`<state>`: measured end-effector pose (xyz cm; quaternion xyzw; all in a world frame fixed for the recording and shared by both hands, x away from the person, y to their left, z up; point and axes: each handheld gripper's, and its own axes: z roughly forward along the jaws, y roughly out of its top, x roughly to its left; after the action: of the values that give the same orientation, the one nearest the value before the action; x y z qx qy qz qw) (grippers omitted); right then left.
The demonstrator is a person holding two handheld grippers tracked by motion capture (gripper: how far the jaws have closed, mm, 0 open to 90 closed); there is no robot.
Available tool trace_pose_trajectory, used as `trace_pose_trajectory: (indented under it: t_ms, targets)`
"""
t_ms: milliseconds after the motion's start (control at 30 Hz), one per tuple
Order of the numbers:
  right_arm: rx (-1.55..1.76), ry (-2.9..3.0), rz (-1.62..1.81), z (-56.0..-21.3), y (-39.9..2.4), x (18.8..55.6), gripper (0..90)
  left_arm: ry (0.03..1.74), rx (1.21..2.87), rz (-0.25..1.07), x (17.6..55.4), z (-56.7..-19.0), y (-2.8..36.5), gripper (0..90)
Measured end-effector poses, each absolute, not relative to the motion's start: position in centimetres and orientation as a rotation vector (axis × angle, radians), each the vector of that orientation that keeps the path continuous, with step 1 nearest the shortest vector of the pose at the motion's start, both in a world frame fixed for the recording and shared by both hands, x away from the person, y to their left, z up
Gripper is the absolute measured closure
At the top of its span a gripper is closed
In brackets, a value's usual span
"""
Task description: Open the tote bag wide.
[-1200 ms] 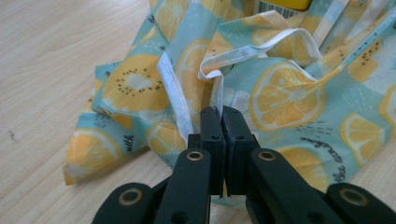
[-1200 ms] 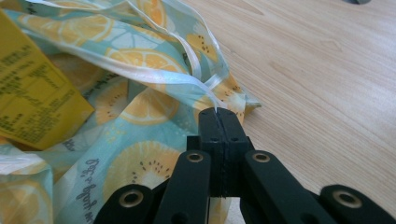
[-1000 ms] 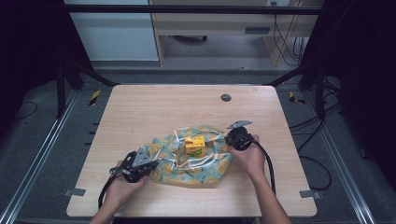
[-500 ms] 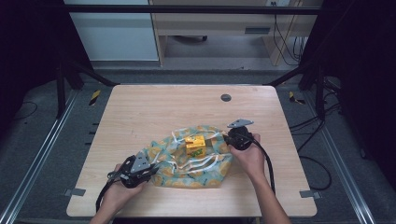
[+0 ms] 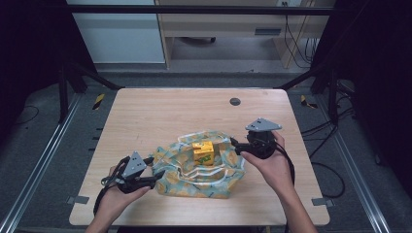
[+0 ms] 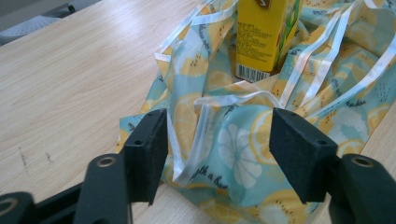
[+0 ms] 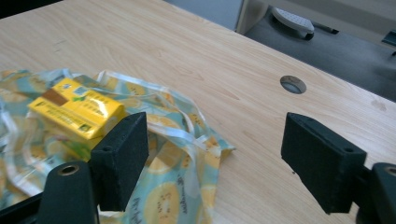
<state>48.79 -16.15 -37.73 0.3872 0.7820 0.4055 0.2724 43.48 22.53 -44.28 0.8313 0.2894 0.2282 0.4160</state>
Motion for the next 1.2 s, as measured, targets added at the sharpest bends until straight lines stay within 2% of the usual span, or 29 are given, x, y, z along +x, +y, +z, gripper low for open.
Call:
trace_pose_trajectory:
  t_ms: [133,367,600,700,767,833,900,933,1067,1200]
  targets:
    - [1.041,2.128,1.128,-38.2,-15.9,47.1,25.2,0.709,2.066,0.574,43.8,-43.0,22.3,35.9]
    - [1.036,2.212,1.102,-42.4,-14.7,43.9,25.1,0.711,2.101,0.566,47.3,-42.4,20.6,36.1]
    - [1.068,2.266,1.075,-46.0,-14.2,43.5,24.4,0.690,2.188,0.552,51.2,-44.1,17.7,37.4]
    - [1.086,2.275,1.066,-46.5,-14.2,43.6,25.5,0.682,2.205,0.521,52.5,-44.7,17.1,41.8]
    - [1.078,2.293,1.061,-46.8,-14.0,43.5,31.2,0.672,2.217,0.495,53.1,-44.9,16.9,51.6]
    - [1.051,2.323,1.048,-47.0,-13.9,43.4,47.2,0.681,2.219,0.474,53.4,-45.1,16.9,62.8]
    - [1.038,2.353,1.030,-47.2,-13.8,43.4,57.3,0.697,2.231,0.467,53.6,-45.4,16.9,70.9]
    - [1.030,2.367,1.021,-47.2,-13.8,43.4,66.3,0.702,2.235,0.473,53.7,-45.5,17.0,75.6]
    - [0.992,2.434,0.974,-47.7,-13.4,43.3,86.4,0.738,2.235,0.517,54.0,-45.8,16.9,84.1]
    - [0.983,2.464,0.934,-47.9,-13.4,43.4,89.7,0.795,2.207,0.558,54.5,-46.0,17.2,85.7]
